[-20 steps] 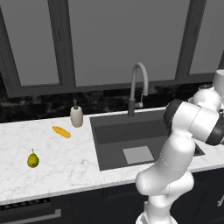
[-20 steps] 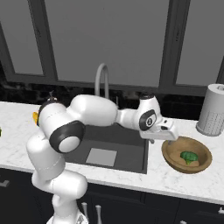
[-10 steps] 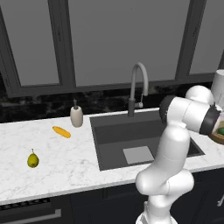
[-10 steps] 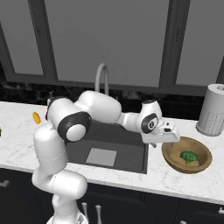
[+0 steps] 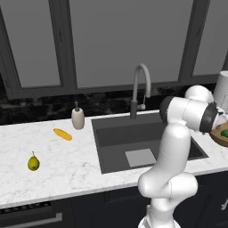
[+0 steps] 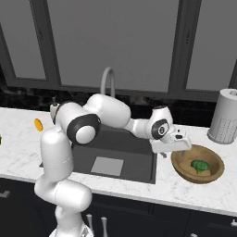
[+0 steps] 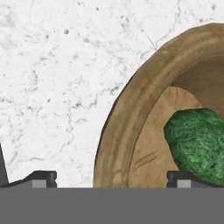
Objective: Pick the broccoli from the sink and place it in the bowl. Then pick the bowl and place it in the microwave. Then close the microwave door and press the start button.
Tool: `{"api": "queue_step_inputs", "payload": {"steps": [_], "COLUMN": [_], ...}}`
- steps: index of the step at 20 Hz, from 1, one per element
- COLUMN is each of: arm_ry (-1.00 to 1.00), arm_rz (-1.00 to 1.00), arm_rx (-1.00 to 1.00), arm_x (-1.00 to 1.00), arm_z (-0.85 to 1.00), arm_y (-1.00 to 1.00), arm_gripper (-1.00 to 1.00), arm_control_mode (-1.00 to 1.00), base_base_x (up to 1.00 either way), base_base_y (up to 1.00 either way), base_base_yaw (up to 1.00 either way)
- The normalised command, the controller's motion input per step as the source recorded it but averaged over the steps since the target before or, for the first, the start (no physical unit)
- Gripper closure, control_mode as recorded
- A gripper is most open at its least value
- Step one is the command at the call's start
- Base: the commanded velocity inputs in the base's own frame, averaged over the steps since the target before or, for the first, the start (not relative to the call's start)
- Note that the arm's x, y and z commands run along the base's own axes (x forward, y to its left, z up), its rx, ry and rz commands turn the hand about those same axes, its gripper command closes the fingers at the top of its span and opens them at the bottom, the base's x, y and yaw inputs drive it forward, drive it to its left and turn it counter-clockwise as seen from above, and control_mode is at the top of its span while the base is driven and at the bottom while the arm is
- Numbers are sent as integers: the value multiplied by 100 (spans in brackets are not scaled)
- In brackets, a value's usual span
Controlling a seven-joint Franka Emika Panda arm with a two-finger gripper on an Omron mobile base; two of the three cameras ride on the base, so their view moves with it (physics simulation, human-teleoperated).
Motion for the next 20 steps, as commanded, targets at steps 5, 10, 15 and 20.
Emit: {"api": "queue_step_inputs", "payload": {"steps": [5, 10, 15, 20], "arm_ry": [2, 2, 0, 0], "arm_rz": [6, 7, 4, 1], "arm_rx": [0, 0, 0, 0], "arm_x": [2, 0, 0, 0], "arm_z": [-15, -15, -5, 0], "arm_y": [-13, -14, -14, -1], "arm_gripper": [-100, 100, 100, 100], "arm_control_mode": [-100, -100, -100, -100], "base_base_x": [0, 0, 0, 0], "base_base_y": [0, 0, 0, 0], "base_base_yaw": [0, 0, 0, 0]}}
